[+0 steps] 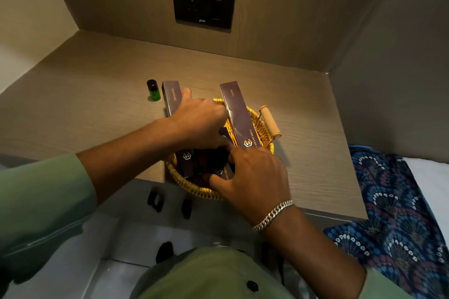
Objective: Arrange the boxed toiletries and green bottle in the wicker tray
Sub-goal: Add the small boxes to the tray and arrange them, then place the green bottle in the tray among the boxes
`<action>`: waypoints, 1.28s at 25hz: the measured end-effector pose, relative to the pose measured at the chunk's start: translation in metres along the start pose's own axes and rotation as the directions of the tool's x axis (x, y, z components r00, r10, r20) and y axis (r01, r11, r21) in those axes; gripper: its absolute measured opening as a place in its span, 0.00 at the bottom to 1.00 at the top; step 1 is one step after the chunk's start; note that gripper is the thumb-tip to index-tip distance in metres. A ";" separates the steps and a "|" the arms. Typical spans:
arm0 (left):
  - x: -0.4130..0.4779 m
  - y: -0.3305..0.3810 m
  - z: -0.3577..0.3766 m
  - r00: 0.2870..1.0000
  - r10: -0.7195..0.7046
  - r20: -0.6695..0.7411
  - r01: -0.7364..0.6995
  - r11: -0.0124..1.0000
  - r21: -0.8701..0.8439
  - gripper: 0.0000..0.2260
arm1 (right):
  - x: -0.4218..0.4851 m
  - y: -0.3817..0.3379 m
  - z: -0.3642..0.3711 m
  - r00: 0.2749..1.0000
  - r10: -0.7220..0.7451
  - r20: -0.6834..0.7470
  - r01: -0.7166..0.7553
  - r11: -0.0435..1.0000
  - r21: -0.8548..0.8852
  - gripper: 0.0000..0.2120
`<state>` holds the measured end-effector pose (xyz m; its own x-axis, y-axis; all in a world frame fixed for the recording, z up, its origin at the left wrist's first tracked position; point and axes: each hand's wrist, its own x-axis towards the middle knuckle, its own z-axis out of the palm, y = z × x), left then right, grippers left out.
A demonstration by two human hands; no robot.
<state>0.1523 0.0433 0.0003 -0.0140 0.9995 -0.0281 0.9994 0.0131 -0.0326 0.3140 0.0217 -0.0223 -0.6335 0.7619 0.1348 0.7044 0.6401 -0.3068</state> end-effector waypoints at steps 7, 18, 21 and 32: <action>-0.013 -0.003 -0.009 0.980 -0.141 -0.143 0.104 0.966 -0.237 0.21 | -0.002 0.010 -0.001 0.999 0.039 -0.035 -0.036 0.996 0.083 0.24; -0.118 -0.027 0.030 0.768 -0.485 -0.419 0.039 0.688 -0.725 0.09 | 0.162 -0.066 -0.064 0.910 -0.415 -0.015 0.394 0.852 0.343 0.13; -0.121 -0.032 0.036 0.787 -0.458 -0.412 0.002 0.670 -0.742 0.08 | 0.225 -0.105 -0.036 0.859 -0.442 0.260 0.399 0.894 0.204 0.17; -0.125 -0.037 0.036 0.799 -0.491 -0.348 -0.041 0.533 -0.845 0.05 | 0.261 -0.126 -0.005 0.784 -0.433 0.444 0.485 0.874 -0.005 0.11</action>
<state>0.1160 -0.0835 -0.0311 -0.4903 0.8019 0.3413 0.5605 -0.0097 0.8281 0.0610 0.1404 0.0560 -0.9440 0.2765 -0.1798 0.3100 0.9300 -0.1977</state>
